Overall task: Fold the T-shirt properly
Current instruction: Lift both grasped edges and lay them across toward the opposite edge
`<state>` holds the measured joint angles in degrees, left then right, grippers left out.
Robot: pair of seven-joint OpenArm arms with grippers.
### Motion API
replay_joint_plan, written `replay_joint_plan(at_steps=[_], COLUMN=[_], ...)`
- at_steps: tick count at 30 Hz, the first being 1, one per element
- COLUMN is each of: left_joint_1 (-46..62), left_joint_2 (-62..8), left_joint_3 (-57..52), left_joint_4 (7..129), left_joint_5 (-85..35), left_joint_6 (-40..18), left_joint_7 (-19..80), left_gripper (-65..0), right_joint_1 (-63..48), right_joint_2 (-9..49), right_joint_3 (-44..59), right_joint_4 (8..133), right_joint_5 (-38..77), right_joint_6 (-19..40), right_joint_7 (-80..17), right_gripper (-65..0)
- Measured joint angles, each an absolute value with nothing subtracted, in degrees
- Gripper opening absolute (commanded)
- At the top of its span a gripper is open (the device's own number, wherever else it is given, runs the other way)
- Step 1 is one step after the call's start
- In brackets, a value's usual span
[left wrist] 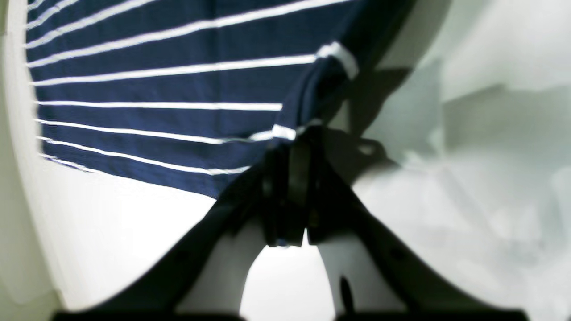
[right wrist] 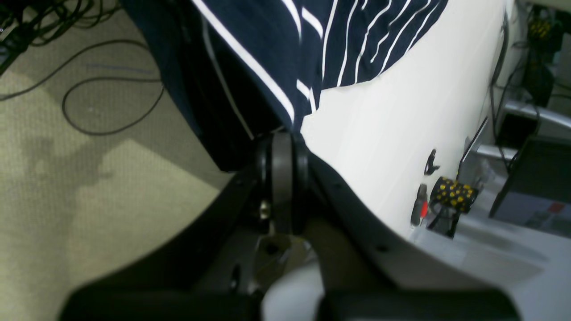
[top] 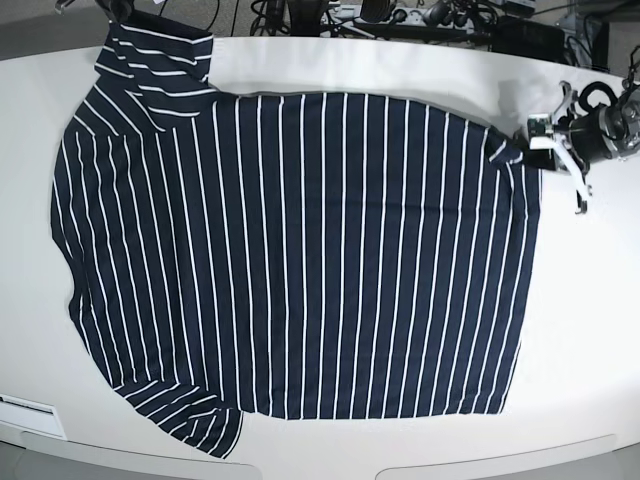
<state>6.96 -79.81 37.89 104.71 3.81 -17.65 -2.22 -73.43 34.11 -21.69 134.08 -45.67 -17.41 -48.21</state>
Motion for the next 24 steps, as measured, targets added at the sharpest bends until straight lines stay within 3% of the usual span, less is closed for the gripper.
replay_joint_plan(at_steps=[4, 14, 24], left_joint_1=[12.80, 11.18, -2.52], left_joint_2=[-82.46, -82.70, -75.77], left_joint_3=[37.93, 37.91, 37.93], left_joint_4=[108.75, 111.20, 103.94], left_joint_5=[4.45, 16.75, 16.75], left_joint_6=[-17.32, -3.33, -1.61], left_joint_7=[0.49, 5.54, 6.07], left_gripper=[-65.0, -65.0, -65.0], right_joint_1=[-73.76, -61.54, -46.57], right_joint_2=[34.13, 34.13, 41.36], right_joint_3=[-21.67, -18.24, 1.78], right_joint_4=[134.08, 134.08, 134.08], right_joint_5=[-48.23, -49.12, -14.85], right_joint_6=[-17.56, -15.20, -0.36], right_joint_7=[-48.60, -41.82, -28.25], right_gripper=[-65.0, -65.0, -65.0])
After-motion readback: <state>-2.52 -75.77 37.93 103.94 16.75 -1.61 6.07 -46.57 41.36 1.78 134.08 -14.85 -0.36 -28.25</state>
